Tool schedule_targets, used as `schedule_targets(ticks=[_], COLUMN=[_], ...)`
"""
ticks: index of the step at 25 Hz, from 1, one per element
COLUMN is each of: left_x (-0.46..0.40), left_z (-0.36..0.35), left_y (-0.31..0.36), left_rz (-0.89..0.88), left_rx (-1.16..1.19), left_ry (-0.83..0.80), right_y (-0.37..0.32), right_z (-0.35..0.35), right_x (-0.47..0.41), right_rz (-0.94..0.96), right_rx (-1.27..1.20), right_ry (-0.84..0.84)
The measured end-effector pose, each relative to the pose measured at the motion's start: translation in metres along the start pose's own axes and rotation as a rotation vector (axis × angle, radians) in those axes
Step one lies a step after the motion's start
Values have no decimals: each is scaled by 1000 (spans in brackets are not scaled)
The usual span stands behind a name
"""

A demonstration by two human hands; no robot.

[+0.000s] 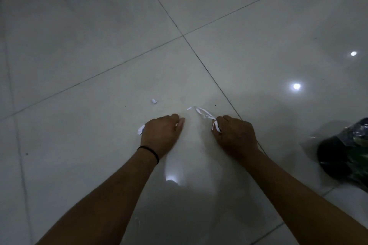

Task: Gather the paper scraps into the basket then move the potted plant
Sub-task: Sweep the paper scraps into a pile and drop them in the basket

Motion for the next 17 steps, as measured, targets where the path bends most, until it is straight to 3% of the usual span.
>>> schedule_targets(ticks=[5, 9, 13, 17], left_x=[34, 49, 41, 37], left_z=[32, 23, 18, 10], left_y=[-78, -100, -95, -87], left_rz=[350, 504, 487, 334], left_rx=[146, 61, -63, -131], left_ry=[136, -5, -110, -123], right_y=[-1, -2, -1, 0], right_z=[0, 1, 2, 1], right_x=[3, 3, 3, 3], right_rz=[21, 36, 27, 19], right_rx=[16, 7, -7, 1], right_ry=[26, 30, 31, 26])
Point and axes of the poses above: each hand's wrist, its own x-axis away from the middle knuckle, its own z-axis out of the back of the hand, y = z × x, the point moved 8 cm from there along -x, towards the middle knuckle, and after that the axes turned 5 degrees about z, right-handed, at the moved point
